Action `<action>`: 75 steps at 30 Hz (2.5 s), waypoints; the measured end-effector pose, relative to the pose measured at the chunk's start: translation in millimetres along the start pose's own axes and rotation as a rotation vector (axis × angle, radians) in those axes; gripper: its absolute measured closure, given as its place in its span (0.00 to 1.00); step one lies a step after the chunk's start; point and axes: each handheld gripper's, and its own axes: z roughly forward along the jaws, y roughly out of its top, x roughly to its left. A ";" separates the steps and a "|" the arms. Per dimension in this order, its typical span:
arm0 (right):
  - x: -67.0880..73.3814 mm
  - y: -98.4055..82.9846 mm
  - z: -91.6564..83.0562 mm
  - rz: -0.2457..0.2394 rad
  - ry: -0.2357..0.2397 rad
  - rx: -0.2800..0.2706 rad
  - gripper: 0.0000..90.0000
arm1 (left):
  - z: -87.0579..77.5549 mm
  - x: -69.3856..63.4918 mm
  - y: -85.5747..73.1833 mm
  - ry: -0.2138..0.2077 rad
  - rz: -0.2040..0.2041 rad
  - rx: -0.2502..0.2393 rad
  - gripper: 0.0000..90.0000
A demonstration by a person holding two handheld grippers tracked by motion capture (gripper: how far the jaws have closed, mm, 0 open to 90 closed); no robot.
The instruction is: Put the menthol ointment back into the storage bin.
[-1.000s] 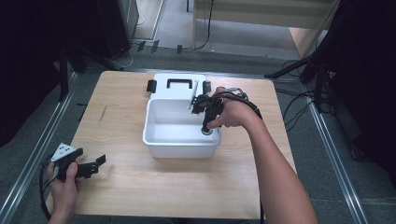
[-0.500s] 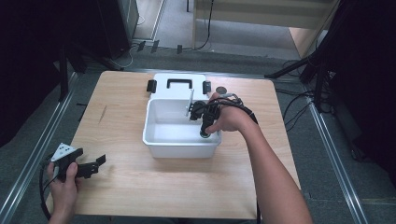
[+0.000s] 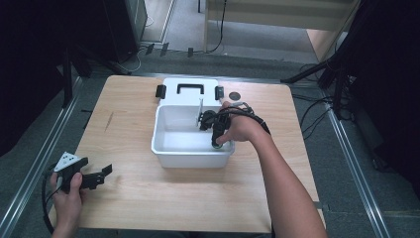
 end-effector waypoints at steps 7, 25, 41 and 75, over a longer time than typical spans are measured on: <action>1.5 1.7 1.4 0.001 -0.011 0.025 0.57 | 0.1 -0.1 0.1 -0.001 0.001 0.003 0.00; 8.7 2.1 4.7 -0.082 -0.066 0.072 0.60 | 0.6 -0.2 0.3 -0.002 0.002 0.008 0.00; 9.8 0.1 -3.3 -0.059 -0.042 0.042 0.58 | 0.5 0.1 0.4 -0.004 0.001 0.009 0.00; 7.9 -29.0 -91.4 0.151 -0.043 -0.034 0.10 | 0.8 -0.1 0.5 -0.002 0.001 0.008 0.00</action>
